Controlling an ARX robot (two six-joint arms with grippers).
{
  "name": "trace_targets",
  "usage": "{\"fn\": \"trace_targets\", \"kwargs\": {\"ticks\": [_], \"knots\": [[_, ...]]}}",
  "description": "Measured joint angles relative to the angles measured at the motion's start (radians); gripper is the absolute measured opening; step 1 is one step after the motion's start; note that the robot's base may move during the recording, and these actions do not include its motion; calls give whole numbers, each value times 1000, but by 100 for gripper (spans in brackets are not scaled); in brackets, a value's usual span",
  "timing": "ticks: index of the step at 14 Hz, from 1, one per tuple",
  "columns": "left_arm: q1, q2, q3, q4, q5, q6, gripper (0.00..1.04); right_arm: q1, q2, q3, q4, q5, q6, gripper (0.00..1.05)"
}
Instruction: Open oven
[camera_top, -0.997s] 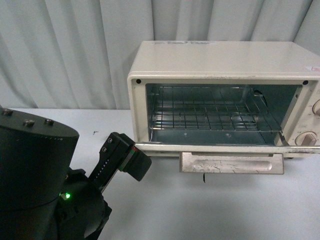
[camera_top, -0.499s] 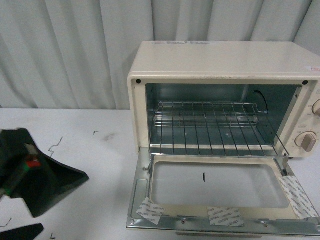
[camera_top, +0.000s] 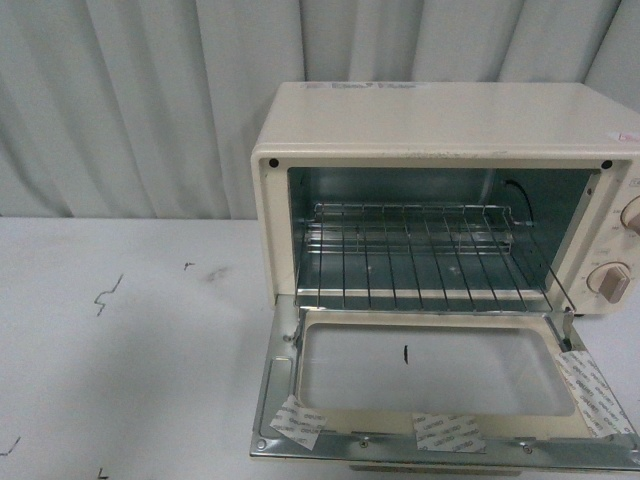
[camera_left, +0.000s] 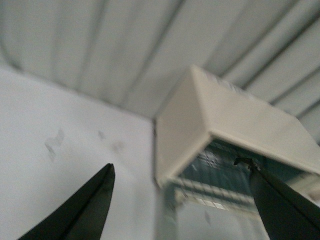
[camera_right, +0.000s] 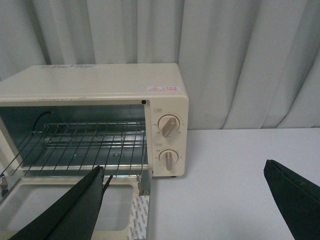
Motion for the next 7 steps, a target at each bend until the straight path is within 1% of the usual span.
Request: {"fn": "trace_targets", "kwargs": {"ticks": [1,2,3,5,6,7], "knots": [[39,-75,-74,113,-66,225,69,0,0,0,0,1,0,98],[82,-120,-90,132,-53,365,57,0,0,0,0,0,0,98],[108,-159,-112,130,-22,445,44,0,0,0,0,0,0,98],[158,-210,-169,102,34,506,19,0,0,0,0,0,0,98],[183,-243,-185,91,57,518,4,0,0,0,0,0,0,98],[203,-275,-197,80,76,524,2,0,0,0,0,0,0,98]]}}
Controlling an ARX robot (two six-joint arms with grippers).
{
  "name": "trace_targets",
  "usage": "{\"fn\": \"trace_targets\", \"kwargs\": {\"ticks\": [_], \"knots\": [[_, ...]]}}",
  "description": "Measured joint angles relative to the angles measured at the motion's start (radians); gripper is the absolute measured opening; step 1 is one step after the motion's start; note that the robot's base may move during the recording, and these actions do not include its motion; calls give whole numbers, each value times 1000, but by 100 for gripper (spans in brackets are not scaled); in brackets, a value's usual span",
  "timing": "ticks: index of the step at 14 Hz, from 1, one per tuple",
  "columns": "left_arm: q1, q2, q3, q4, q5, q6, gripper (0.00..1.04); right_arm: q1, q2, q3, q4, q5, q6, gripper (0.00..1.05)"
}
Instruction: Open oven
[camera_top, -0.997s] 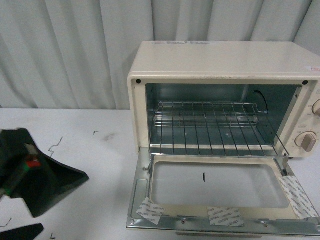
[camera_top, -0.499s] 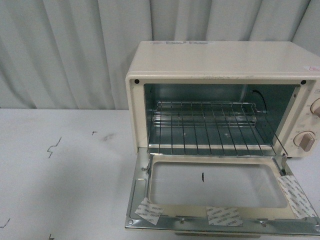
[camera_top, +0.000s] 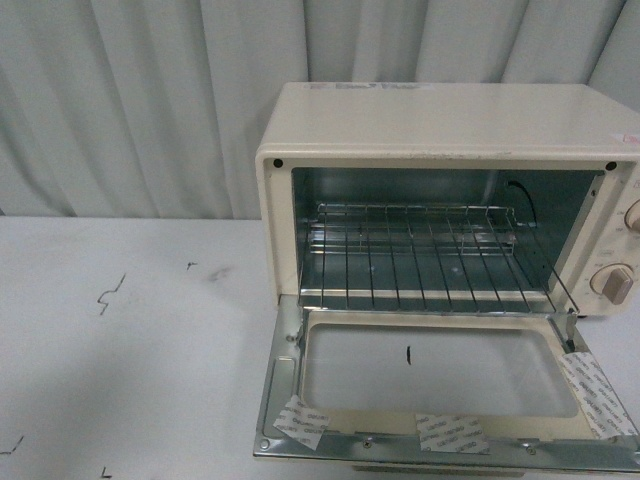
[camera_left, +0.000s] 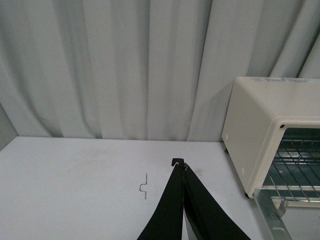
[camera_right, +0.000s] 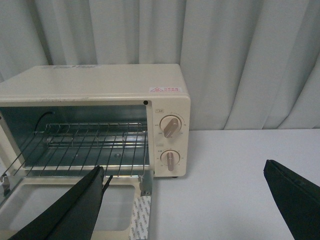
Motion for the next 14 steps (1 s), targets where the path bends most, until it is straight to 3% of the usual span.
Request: {"fn": "trace_targets", "kwargs": {"ticks": [1,2,3,12,13,14], "knots": [[27,-34,-14,-18,34,1,2,0,0,0,0,0,0,98],[109,-61,-29,-37,117,1,2,0,0,0,0,0,0,98],[135,-82,-41,-51,115,0,2,0,0,0,0,1,0,98],[125,-266,-93,-164,132,1,2,0,0,0,0,0,0,98],[125,-394,-92,-343,134,1,2,0,0,0,0,0,0,98],[125,-426,-89,-315,134,1,2,0,0,0,0,0,0,98]]}}
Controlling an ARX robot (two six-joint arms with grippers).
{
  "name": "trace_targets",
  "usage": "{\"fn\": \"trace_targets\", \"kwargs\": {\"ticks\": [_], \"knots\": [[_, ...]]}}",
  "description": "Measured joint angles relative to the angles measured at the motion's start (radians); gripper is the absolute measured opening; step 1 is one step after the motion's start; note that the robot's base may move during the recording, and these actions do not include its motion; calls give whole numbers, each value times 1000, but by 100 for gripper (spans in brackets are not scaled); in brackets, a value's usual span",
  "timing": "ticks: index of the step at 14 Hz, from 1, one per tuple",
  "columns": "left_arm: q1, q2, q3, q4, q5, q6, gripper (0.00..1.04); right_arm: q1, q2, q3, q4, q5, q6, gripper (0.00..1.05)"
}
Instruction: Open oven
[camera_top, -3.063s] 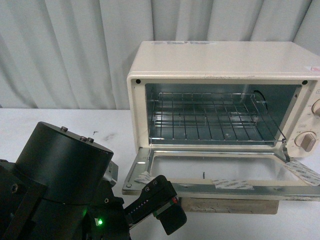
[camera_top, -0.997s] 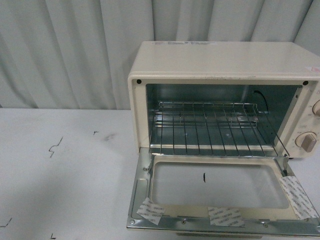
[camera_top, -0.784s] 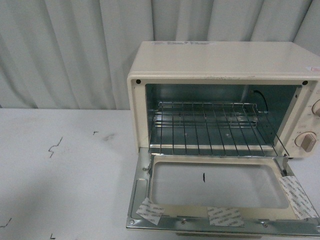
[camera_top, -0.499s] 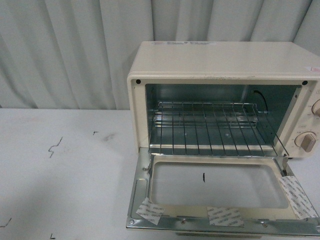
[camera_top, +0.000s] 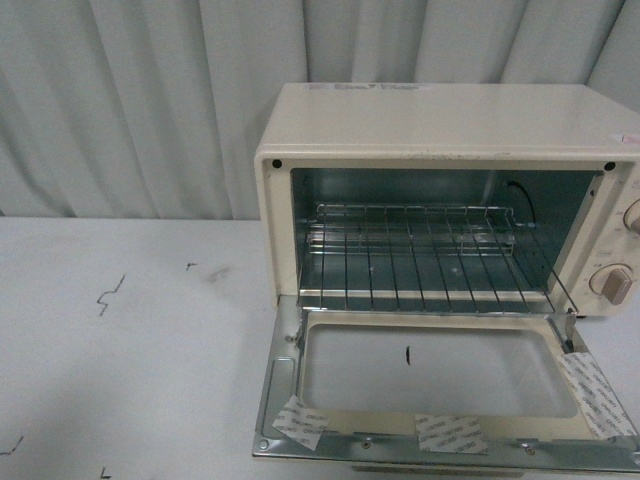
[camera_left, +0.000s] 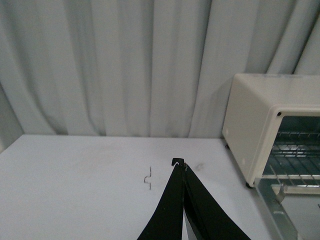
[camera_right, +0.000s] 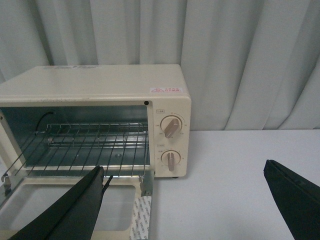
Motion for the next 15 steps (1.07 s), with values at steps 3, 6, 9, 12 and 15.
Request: {"fn": "trace_targets", "kwargs": {"ticks": [3,6,9,12,15], "knots": [[1,0,-3,-19,-2,0,2,0,-1,0,0,0,0,98],[1,0,-3,-18,-2,0,16,0,-1,0,0,0,0,98],[1,0,-3,-18,-2,0,55,0,-1,0,0,0,0,98],[1,0,-3,-18,-2,0,93,0,-1,0,0,0,0,98],[1,0,-3,-18,-2,0,98,0,-1,0,0,0,0,98]]}}
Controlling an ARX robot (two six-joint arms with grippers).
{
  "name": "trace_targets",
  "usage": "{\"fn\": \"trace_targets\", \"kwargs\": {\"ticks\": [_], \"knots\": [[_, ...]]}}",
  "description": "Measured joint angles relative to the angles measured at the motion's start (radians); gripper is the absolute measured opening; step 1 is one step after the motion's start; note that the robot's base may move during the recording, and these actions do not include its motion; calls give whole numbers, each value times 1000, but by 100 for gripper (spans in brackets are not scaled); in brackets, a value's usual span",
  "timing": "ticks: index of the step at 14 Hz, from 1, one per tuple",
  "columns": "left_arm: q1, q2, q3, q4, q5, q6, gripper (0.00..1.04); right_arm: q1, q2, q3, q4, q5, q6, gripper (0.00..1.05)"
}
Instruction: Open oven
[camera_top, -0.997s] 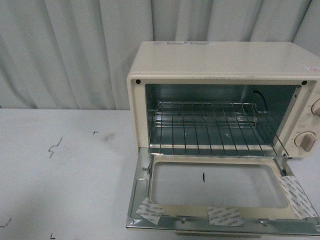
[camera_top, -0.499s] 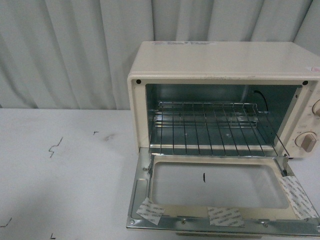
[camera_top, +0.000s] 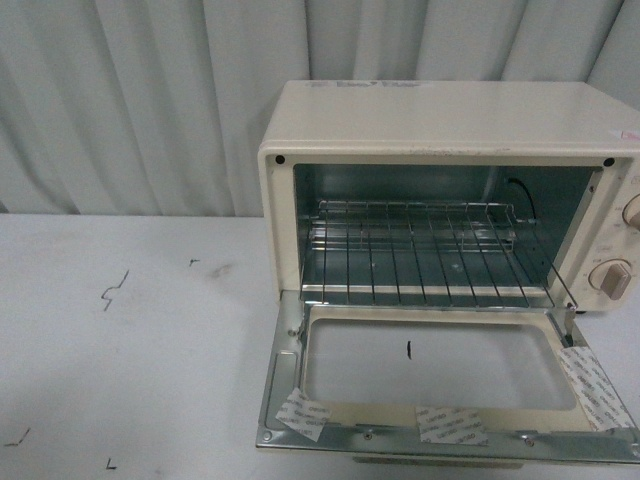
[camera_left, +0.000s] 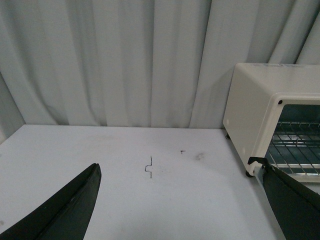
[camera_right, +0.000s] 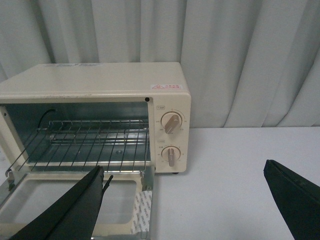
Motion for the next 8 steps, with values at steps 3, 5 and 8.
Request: {"fn": "trace_targets", "kwargs": {"ticks": [3,5,8], "knots": [[0,0,0,1,0,0,98,0,0,0,0,0,0,98],[0,0,0,-1,-1,0,98,0,1,0,-1,0,0,98],[0,0,0,1,-2,0,98,0,1,0,1,0,0,98]]}}
